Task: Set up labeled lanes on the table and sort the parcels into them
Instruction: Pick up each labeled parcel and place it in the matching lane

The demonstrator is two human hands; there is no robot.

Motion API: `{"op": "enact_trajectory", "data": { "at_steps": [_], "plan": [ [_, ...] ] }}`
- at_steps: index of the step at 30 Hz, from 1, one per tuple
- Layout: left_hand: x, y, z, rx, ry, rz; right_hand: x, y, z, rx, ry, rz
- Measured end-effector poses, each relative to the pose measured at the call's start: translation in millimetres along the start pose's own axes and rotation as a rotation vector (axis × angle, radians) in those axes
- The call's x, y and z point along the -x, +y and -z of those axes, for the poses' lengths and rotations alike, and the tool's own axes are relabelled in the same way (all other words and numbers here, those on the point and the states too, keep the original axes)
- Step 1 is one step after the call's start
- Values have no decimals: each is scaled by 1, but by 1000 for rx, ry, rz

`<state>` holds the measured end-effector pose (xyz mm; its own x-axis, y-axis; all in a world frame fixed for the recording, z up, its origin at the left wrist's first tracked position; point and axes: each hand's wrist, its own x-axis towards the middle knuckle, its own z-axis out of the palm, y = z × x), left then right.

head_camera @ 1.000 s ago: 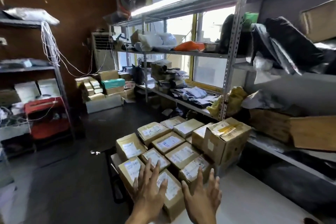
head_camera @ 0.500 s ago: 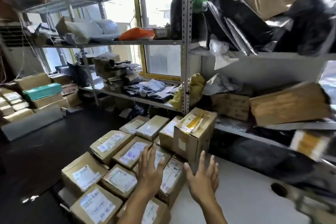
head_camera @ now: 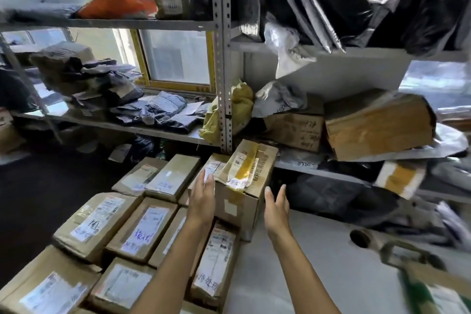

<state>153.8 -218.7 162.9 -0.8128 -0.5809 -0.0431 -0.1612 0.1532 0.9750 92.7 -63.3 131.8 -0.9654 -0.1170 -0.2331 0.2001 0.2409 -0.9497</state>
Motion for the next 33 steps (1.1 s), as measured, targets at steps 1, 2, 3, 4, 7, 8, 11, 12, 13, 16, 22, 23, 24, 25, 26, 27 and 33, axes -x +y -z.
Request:
{"op": "enact_trajectory", "data": {
  "at_steps": [1, 2, 3, 4, 7, 8, 11, 12, 13, 16, 22, 23, 24, 25, 26, 27, 33],
  "plan": [
    [-11, 3, -1, 5, -18, 0, -10, -7, -3, -25, 3, -16],
    [-22, 6, -1, 7, -41, 0, -21, -12, -7, -58, 9, -35],
    [-33, 9, -1, -1, -67, 1, -33, -16, -11, -93, 11, -52],
    [-43, 9, 0, -22, -96, -5, -43, -20, -15, -133, 14, -68],
    [-69, 7, -2, -98, -196, 15, -69, -21, -28, -197, -5, -122],
    [-75, 5, -4, -106, -226, 35, -76, -20, -33, -185, -19, -139],
    [-85, 0, -10, -95, -322, 137, -96, -3, -40, -275, -79, -141],
    [-88, -4, -12, -83, -341, 146, -94, -2, -40, -323, -83, -125],
    [-89, -8, -14, -65, -346, 130, -85, -7, -39, -332, -84, -109],
    [-82, -5, -18, -23, -344, 80, -57, -28, -33, -366, -109, -57],
    [-51, 7, -23, 91, -468, 46, -15, -41, 5, -421, -57, 51],
    [-42, 10, -26, 108, -500, 31, -6, -39, 13, -415, -50, 58],
    [-31, 13, -31, 104, -519, 13, 3, -34, 21, -423, -24, 61],
    [-19, 17, -36, 92, -534, 13, 10, -26, 32, -438, -5, 62],
    [-9, 16, -42, 73, -541, 17, 20, -20, 42, -455, 17, 70],
    [2, 14, -50, 55, -557, 14, 31, -13, 53, -470, 17, 75],
    [121, 16, -91, 39, -639, 62, 115, 36, 131, -461, 70, 60]
  ]
}}
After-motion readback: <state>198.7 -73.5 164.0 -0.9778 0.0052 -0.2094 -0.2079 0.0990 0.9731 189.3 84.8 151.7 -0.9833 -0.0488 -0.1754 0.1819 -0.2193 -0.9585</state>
